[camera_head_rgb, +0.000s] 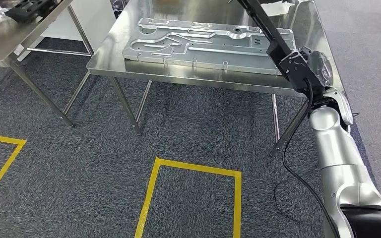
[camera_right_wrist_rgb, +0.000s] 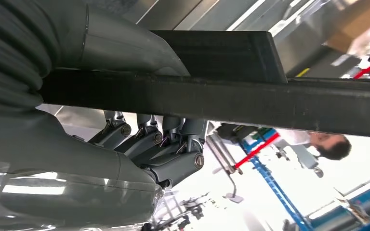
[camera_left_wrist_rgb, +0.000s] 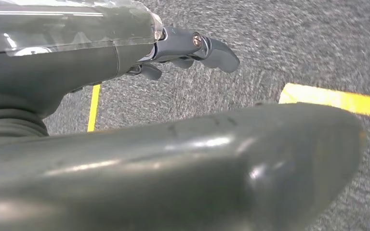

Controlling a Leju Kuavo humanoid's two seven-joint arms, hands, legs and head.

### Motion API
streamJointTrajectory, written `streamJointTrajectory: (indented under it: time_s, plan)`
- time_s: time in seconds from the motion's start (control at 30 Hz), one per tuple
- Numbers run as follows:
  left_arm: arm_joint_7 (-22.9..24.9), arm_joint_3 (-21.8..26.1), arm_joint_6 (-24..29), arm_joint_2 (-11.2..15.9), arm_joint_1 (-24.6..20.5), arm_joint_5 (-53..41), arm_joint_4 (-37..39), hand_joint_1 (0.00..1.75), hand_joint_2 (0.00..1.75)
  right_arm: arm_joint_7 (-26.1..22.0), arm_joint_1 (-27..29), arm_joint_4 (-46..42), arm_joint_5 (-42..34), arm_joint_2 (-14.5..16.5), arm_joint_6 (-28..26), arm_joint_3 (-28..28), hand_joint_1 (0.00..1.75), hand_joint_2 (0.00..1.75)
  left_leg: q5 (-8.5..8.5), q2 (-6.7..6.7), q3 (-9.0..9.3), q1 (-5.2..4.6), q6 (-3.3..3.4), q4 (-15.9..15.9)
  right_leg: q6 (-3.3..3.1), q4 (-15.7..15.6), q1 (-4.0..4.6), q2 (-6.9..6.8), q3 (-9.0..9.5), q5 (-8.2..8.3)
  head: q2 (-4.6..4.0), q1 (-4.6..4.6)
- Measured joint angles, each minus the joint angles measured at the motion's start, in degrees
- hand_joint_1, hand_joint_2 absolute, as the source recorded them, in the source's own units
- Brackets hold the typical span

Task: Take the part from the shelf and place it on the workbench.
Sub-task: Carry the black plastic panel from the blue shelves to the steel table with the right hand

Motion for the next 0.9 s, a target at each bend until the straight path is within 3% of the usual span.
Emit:
streamJointTrajectory:
  time_s: [0.03, 0.07, 0.1, 0.17, 0.2, 0.23, 0.27, 0.37, 0.43, 0.5, 0.53, 0.57, 0.6, 0.67, 0.7, 0.73, 0.8, 0.9]
  plan:
    - [0.0, 0.0, 0.0, 0.0, 0.1, 0.0, 0.0, 0.0, 0.0, 0.4, -0.3, 0.5, 0.1, 0.2, 0.2, 0.2, 1.75, 1.75, -0.5, 0.0, -1.69, -0.02, 0.06, 1.7, -0.1, 0.0, 0.17, 0.07, 0.61, -0.49, 0.01, 0.01]
    - [0.0, 0.0, 0.0, 0.0, 0.1, 0.0, 0.0, 0.0, 0.0, 0.6, -0.4, 1.0, -0.2, 0.5, 0.6, 0.3, 1.75, 1.75, 0.23, 0.0, -2.49, -0.07, 0.28, 1.4, -0.15, 0.0, 0.37, 0.15, 1.34, -1.01, 0.01, 0.01]
    - [0.0, 0.0, -0.1, 0.0, 0.2, 0.0, 0.0, 0.0, 0.0, 0.5, -0.6, 1.3, -0.5, 0.7, 1.1, 0.3, 1.75, 1.75, 2.3, 0.06, -2.32, -0.22, 0.69, -1.0, -0.18, 0.0, 0.56, 0.09, 2.15, -1.55, 0.01, 0.01]
    - [0.0, 0.1, -0.1, 0.1, 0.2, 0.0, 0.0, 0.0, 0.0, 0.1, -1.2, 1.9, -0.9, 1.3, 2.0, 0.5, 1.75, 1.75, 8.22, 1.36, -0.64, -1.0, 2.26, -8.6, -0.2, 0.0, 0.94, -0.21, 3.74, -2.67, 0.01, 0.02]
    - [0.0, 0.1, -0.1, 0.1, 0.1, 0.0, 0.0, 0.0, 0.0, -0.1, -1.7, 2.1, -0.7, 1.4, 2.3, 0.8, 1.75, 1.75, 9.87, 2.14, 0.08, -1.46, 2.92, -11.6, -0.05, -0.1, 1.08, -0.41, 4.27, -3.15, 0.01, 0.01]
    - [0.0, 0.2, -0.1, 0.1, 0.0, 0.0, 0.0, 0.0, 0.0, -0.1, -2.2, 2.3, 0.0, 1.5, 2.6, 1.1, 1.75, 1.75, 10.83, 2.75, 0.58, -1.84, 3.44, -13.4, 0.2, -0.2, 1.17, -0.56, 4.65, -3.56, 0.01, 0.01]
    - [0.0, 0.2, -0.1, 0.2, -0.1, 0.0, 0.0, 0.0, 0.0, -0.1, -2.7, 2.5, 0.7, 1.5, 2.7, 1.4, 1.75, 1.75, 10.73, 2.8, 0.78, -1.97, 3.66, -14.1, 0.55, -0.1, 1.22, -0.73, 4.92, -3.69, 0.02, 0.01]
    - [0.3, 0.3, -0.2, 0.0, -0.1, 0.0, 0.0, 0.0, 0.0, 0.2, -3.6, 2.6, 2.9, 1.6, 3.3, 2.8, 1.75, 1.75, 11.05, 1.49, 2.43, -1.51, 4.09, -15.4, 1.55, 1.3, 1.11, -1.02, 5.33, -4.31, 0.02, 0.02]
    - [0.4, 0.3, -0.2, 0.0, -0.1, 0.0, 0.0, 0.0, 0.0, 0.5, -4.3, 2.7, 3.7, 1.8, 3.6, 3.6, 1.75, 1.75, 11.14, 0.66, 3.31, -1.23, 4.3, -15.9, 2.13, 5.8, 0.8, -0.56, 2.97, -6.47, 0.0, 0.02]
    - [0.4, 0.3, -0.2, 0.0, -0.2, 0.0, 0.0, 0.0, 0.0, 0.7, -4.9, 3.0, 4.0, 1.8, 4.0, 4.1, 1.75, 1.75, 10.83, -0.48, 3.61, -1.05, 4.32, -15.9, 2.85, 12.9, 0.38, -0.22, -1.7, -9.33, 0.0, 0.02]
    - [0.4, 0.3, -0.2, 0.0, -0.2, -0.1, 0.0, 0.0, 0.0, 0.9, -5.0, 3.2, 4.0, 1.8, 4.3, 4.3, 1.75, 1.75, 10.57, -1.14, 3.84, -0.92, 4.21, -15.9, 3.15, 15.2, 0.12, -0.17, -3.68, -10.01, 0.0, 0.02]
    - [0.4, 0.3, -0.3, 0.0, -0.2, -0.1, 0.0, 0.0, 0.0, 1.0, -5.0, 3.4, 3.9, 1.8, 4.5, 4.5, 1.75, 1.75, 10.24, -1.64, 4.17, -0.74, 4.03, -15.8, 3.44, 15.6, -0.12, -0.16, -4.79, -9.53, 0.01, 0.02]
    - [0.4, 0.3, -0.3, 0.0, -0.1, -0.1, 0.0, 0.0, 0.0, 1.1, -5.0, 3.6, 3.6, 1.8, 4.6, 4.6, 1.75, 1.75, 9.83, -2.06, 4.62, -0.54, 3.8, -15.7, 3.69, 13.7, -0.36, -0.17, -4.8, -7.59, 0.01, 0.02]
    - [0.4, 0.3, -0.3, -0.1, 0.1, -0.1, 0.0, 0.0, 0.0, 1.3, -5.2, 4.0, 2.7, 1.8, 4.9, 4.7, 1.75, 1.75, 8.82, -2.61, 5.59, -0.23, 3.26, -15.3, 4.04, 6.3, -0.77, -0.16, -2.98, -1.92, 0.01, 0.02]
    - [0.4, 0.4, -0.3, -0.1, 0.2, -0.1, 0.0, 0.0, 0.0, 1.3, -5.4, 4.2, 2.2, 1.8, 5.1, 4.6, 1.75, 1.75, 8.34, -2.9, 5.84, -0.15, 2.91, -15.0, 3.84, 3.1, -0.8, -0.16, -2.15, -0.37, 0.01, 0.04]
    - [0.4, 0.4, -0.3, -0.1, 0.2, -0.1, 0.0, 0.0, 0.0, 1.3, -5.6, 4.3, 1.9, 1.8, 5.3, 4.6, 1.75, 1.75, 7.91, -3.08, 5.9, -0.13, 2.49, -14.9, 3.42, 1.3, -0.68, -0.13, -1.69, 0.49, 0.01, 0.03]
    - [0.4, 0.4, -0.3, -0.1, 0.3, -0.1, 0.0, 0.0, 0.0, 1.4, -5.9, 4.6, 1.6, 1.9, 5.5, 4.6, 1.75, 1.75, 7.45, -3.16, 5.92, -0.2, 1.62, -14.4, 2.2, 0.6, -0.41, -0.06, -1.43, 0.26, 0.01, 0.02]
    - [0.4, 0.5, -0.3, 0.0, 0.3, 0.0, 0.0, 0.0, 0.0, 1.4, -6.3, 4.9, 1.5, 2.1, 5.7, 4.6, 1.75, 1.75, 6.14, -1.71, 5.24, -0.22, 0.62, -11.8, 1.01, 0.4, -0.59, -0.03, -0.28, 0.31, 0.01, -0.01]
